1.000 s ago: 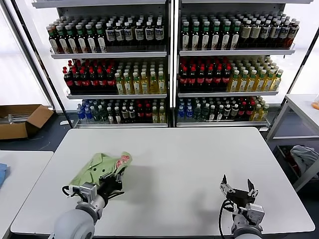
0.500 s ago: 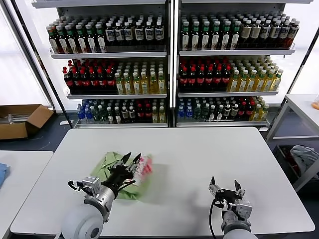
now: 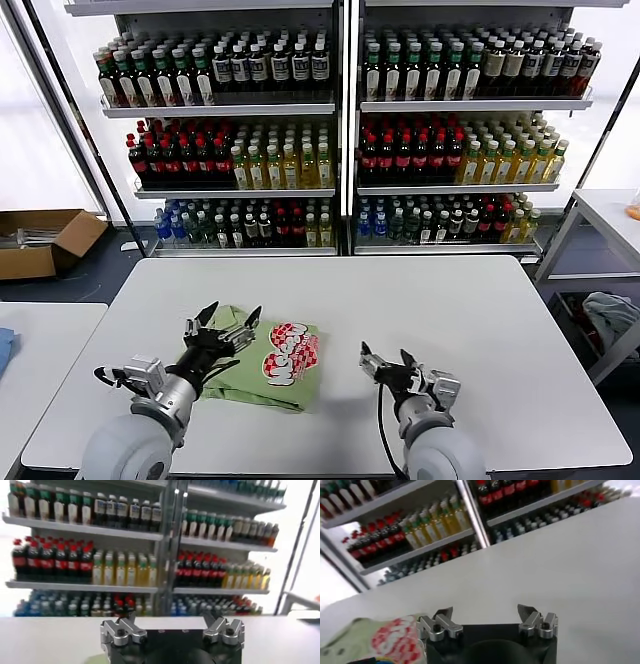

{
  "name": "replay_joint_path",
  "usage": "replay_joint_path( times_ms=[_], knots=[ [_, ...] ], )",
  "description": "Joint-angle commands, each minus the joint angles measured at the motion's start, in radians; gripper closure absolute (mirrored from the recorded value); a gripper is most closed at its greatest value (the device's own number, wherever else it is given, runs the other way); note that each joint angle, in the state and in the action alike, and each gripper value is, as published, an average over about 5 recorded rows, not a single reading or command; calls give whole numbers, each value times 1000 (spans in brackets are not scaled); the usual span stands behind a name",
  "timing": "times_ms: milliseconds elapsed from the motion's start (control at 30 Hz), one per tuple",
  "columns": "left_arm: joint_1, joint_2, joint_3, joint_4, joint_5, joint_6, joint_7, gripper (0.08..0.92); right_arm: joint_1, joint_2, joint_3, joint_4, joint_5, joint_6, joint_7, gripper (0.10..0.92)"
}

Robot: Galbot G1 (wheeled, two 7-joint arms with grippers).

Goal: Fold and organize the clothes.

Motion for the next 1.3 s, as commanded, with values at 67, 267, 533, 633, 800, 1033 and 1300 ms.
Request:
replay_joint_path(
  times_ms=[67, 267, 533, 633, 800, 1033, 1300],
  knots=[
    [91, 63, -111, 62, 240, 77, 146, 178, 148, 32, -133, -105, 256, -15, 70, 203],
    [175, 99, -163, 49, 242, 106, 232, 177, 188, 60, -149, -167, 246, -15, 94, 203],
    [163, 132, -192, 113, 178, 104, 270, 177, 221, 87, -154, -218, 240, -15, 111, 203],
    [156, 133, -193, 130, 165, 102, 264, 177, 224, 98, -157, -235, 231, -15, 110, 203],
    [147, 127, -191, 126, 152, 94, 243, 177, 226, 109, -180, -254, 202, -15, 112, 203],
    [108, 50, -201, 97, 67, 39, 128, 177, 216, 102, -232, -251, 164, -16, 111, 224],
    [105, -36, -226, 42, 5, 13, 68, 177, 200, 89, -254, -240, 130, -16, 113, 439]
  ],
)
